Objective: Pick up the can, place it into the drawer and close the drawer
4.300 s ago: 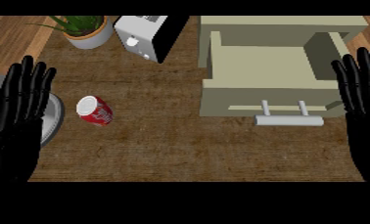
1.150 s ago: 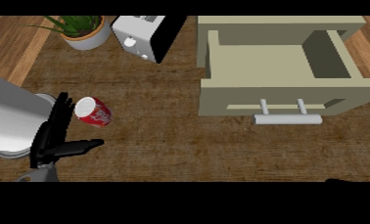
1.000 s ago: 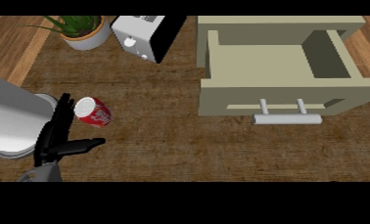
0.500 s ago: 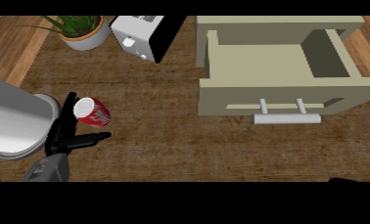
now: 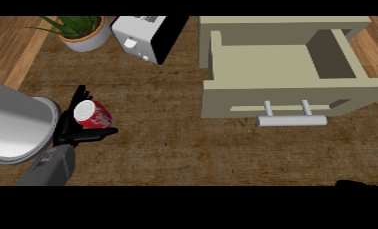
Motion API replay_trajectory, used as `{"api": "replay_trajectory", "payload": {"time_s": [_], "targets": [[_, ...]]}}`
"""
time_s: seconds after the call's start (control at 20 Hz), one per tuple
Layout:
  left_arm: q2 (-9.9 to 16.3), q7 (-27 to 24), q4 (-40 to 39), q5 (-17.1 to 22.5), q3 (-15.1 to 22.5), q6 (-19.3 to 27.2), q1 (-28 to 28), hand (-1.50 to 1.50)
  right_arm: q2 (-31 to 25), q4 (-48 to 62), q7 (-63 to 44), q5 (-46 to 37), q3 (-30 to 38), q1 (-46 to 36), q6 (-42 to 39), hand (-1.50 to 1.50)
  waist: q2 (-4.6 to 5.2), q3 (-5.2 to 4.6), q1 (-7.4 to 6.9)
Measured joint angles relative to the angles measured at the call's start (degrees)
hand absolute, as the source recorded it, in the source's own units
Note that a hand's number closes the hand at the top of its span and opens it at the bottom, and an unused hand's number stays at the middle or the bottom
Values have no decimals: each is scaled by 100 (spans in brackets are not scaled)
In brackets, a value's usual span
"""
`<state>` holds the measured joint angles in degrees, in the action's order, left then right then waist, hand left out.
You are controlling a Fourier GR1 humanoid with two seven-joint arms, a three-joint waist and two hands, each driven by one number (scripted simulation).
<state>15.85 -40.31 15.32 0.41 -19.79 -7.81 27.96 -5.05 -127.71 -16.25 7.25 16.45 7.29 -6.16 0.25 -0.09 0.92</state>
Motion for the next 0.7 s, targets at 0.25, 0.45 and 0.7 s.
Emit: {"api": "replay_trajectory", "payload": {"time_s": [0.25,0.45,0.7], "targets": [[27,-136,-239,-69,93,-339,169,150,32,-38,-27,-30,-24,-50,29,-150,6,-2,14],[-29,-196,-374,-69,113,-553,341,150,-16,46,-3,34,64,-123,5,-150,11,0,27],[-96,-289,-458,-46,112,-711,544,150,21,-9,15,-63,25,-101,15,-150,15,-2,33]]}}
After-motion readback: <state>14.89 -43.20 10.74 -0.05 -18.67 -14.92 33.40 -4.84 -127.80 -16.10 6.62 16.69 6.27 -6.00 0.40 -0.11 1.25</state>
